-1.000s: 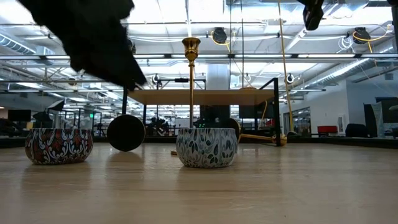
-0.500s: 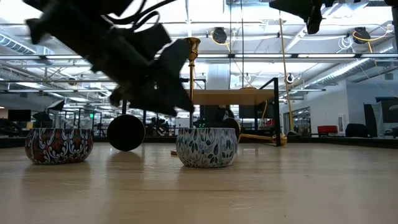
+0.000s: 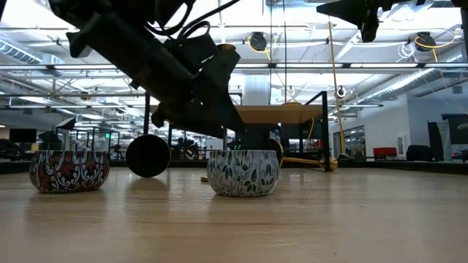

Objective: Pick & Place candle stick holders
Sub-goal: Put the middle gold candle holder on the shelf

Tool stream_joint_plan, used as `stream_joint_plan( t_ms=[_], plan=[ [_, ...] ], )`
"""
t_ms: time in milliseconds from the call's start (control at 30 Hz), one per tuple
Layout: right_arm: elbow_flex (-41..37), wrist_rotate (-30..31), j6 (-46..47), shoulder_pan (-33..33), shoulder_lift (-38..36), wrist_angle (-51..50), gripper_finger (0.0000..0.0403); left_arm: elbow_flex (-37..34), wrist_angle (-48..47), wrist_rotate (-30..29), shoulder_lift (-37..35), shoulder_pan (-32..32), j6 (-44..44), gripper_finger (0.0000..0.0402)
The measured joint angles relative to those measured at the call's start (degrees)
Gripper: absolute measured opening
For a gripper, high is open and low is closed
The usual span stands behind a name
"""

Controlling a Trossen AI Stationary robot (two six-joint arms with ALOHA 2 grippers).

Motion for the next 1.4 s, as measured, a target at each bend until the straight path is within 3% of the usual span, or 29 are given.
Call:
stream_joint_plan(
  t_ms=[233, 633, 900, 1133, 1300, 1400],
  plan=[
    [0.0, 0.0, 0.1, 0.0, 0.0, 0.0, 0.0186, 0.0, -0.2, 1.6, 0.0, 1.6, 1.2, 0.0188],
    [0.0, 0.0, 0.7, 0.0, 0.0, -0.3, 0.0180, 0.0, 0.0, 7.9, -0.1, 2.9, 2.6, 0.0021],
    [0.0, 0.0, 0.7, 0.0, 0.0, -0.1, 0.0176, 0.0, -1.8, 9.5, -5.4, 5.0, 1.6, 0.0031],
    [0.0, 0.0, 0.9, 0.0, 0.0, 0.0, 0.0171, 0.0, -7.7, 9.1, -18.8, 9.6, 8.5, 0.0021],
    [0.0, 0.2, 3.5, -0.4, 0.0, 0.2, 0.0171, 0.0, -14.5, 9.1, -29.5, 16.2, 12.5, 0.0020],
    [0.0, 0.2, 5.8, -1.2, 0.0, 0.6, 0.0171, 1.0, -18.6, 12.4, -34.6, 21.5, 15.5, 0.0017]
  ],
)
